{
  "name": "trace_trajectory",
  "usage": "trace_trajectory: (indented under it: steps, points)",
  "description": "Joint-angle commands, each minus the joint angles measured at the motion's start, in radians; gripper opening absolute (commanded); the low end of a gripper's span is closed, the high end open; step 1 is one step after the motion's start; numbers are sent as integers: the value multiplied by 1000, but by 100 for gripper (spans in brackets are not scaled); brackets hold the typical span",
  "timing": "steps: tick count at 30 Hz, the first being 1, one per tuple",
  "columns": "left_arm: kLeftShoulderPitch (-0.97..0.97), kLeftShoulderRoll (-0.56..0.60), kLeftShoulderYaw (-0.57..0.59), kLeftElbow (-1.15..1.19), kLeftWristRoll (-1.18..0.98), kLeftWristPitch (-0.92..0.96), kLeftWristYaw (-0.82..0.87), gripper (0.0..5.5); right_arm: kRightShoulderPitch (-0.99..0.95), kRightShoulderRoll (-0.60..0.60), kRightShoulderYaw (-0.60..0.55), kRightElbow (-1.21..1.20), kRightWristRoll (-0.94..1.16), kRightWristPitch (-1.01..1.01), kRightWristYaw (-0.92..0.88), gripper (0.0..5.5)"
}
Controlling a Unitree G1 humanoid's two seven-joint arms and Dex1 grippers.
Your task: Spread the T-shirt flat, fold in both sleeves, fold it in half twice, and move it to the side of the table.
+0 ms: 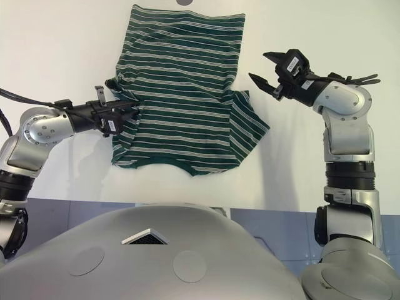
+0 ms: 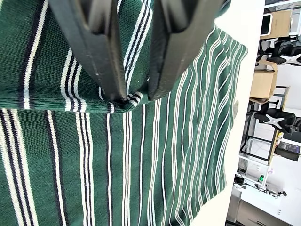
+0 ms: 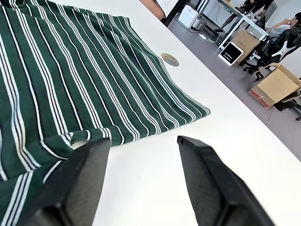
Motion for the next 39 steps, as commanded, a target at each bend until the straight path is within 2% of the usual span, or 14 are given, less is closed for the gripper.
trace_trajectory:
  steps: [1,4,8,16,23,28,30,34,39]
  points:
    - [-8,-30,5,-13,-7,9,27,153,27,-93,26,15,-116,-40,-4,268]
    - [-7,-47,10,-7,27,7,72,199,92,-192,54,36,-220,-93,18,268]
    - [-2,-58,30,-7,52,17,128,275,240,-301,18,-90,-168,-99,145,268]
    - [-3,-46,28,7,74,5,144,411,370,-352,10,-211,-138,-43,230,268]
    - [-12,-43,26,24,87,-6,149,538,409,-394,-20,-228,-144,-35,239,268]
    - [-14,-46,24,27,99,-11,156,538,391,-359,25,-236,-163,-26,215,268]
    - [-18,-49,25,31,101,-12,156,540,373,-316,41,-219,-128,-14,210,226]
    - [-16,-45,28,42,106,-22,158,540,375,-310,52,-138,-146,-42,196,226]
    - [-25,-48,24,55,119,-30,166,540,363,-299,68,-104,-145,-60,189,140]
